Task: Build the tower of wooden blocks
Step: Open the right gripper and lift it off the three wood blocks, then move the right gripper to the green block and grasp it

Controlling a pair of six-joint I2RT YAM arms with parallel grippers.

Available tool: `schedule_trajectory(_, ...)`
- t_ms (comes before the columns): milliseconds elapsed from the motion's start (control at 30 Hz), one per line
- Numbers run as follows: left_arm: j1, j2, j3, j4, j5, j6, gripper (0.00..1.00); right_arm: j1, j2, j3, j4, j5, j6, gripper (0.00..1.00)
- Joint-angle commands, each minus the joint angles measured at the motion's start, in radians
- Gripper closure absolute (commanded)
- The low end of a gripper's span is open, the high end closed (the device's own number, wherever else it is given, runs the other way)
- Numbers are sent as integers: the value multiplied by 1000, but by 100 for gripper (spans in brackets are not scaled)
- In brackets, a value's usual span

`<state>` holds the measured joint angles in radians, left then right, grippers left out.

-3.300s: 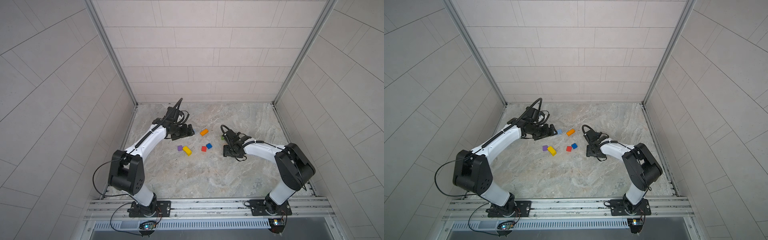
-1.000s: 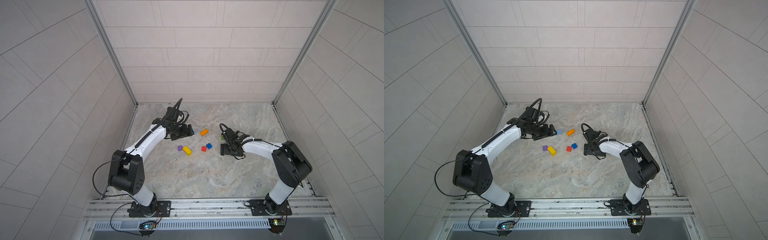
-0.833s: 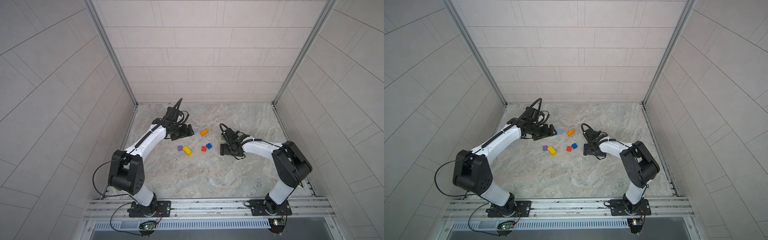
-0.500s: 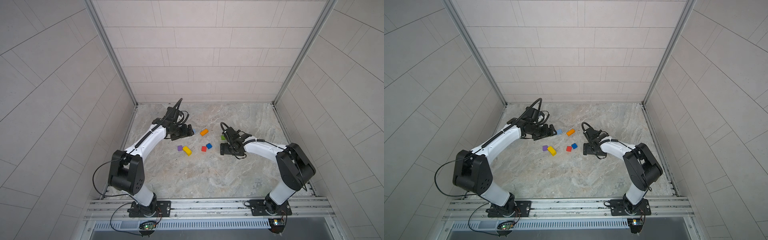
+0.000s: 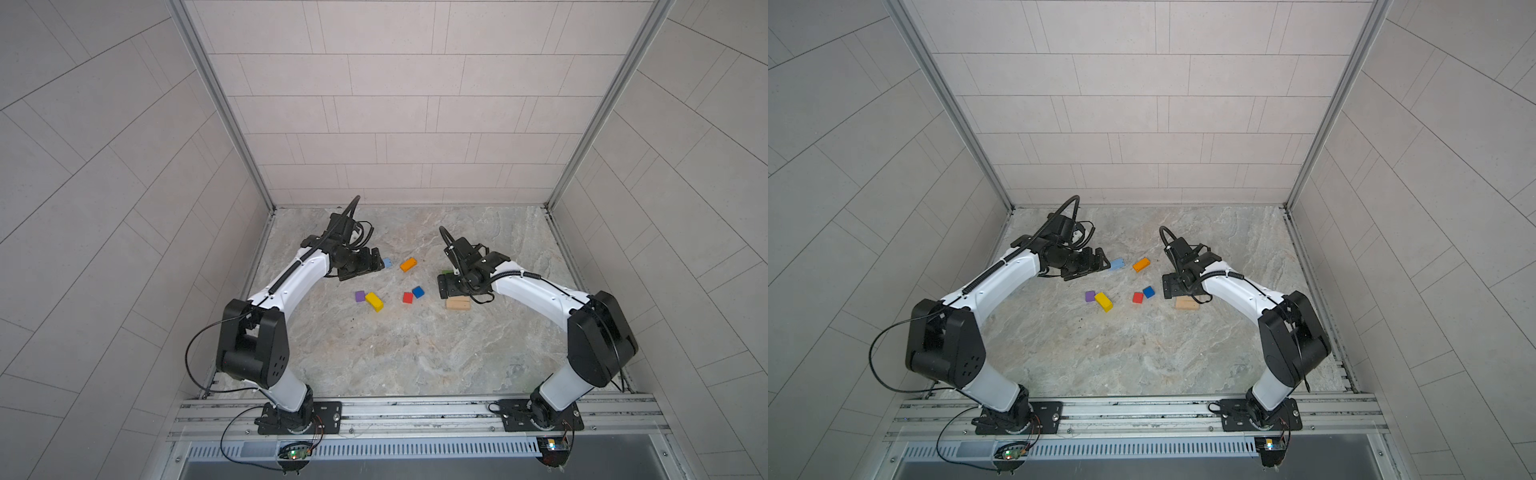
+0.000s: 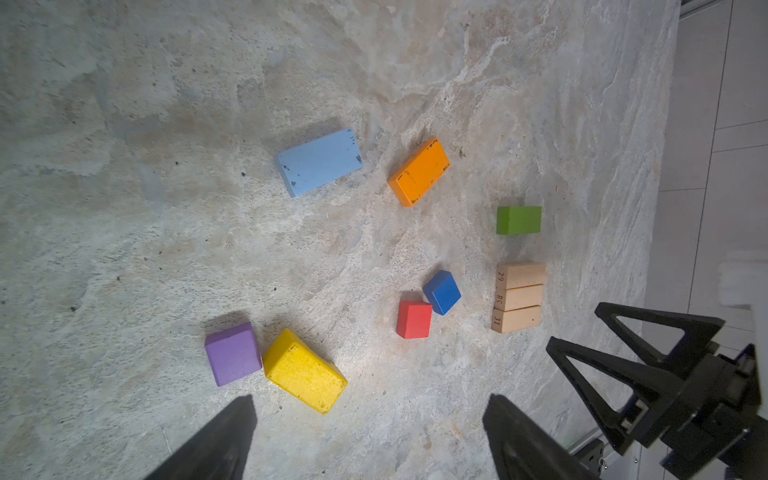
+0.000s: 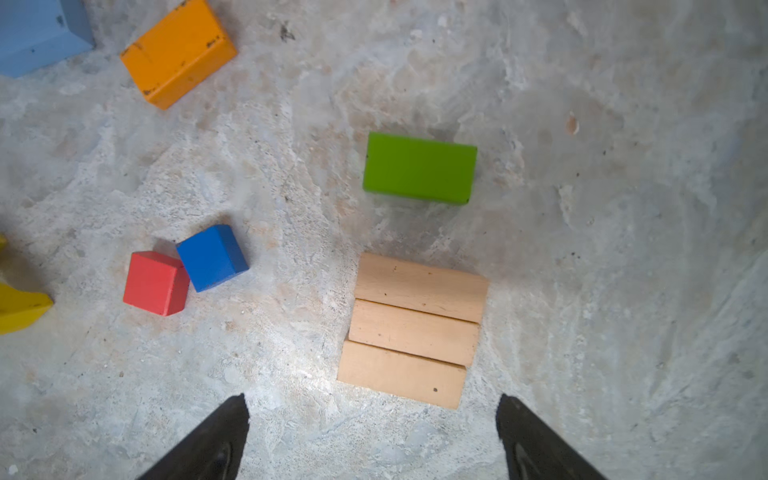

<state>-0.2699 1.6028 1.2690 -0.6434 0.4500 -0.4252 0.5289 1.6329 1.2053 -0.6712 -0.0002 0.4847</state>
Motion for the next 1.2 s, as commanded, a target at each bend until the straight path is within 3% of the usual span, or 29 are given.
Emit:
schedule_trajectory(0,9,11,9,-20,10,17,7,-2,58,75,-96,51,-115,7)
schedule_trajectory(333,10,-1,7,-24,23,20,7,-34,247,285,-197,160,-224,8)
schedule_trajectory(1167,9,-13,-2,-11,46,8,7,-142,490,423,-182,111,-269,14)
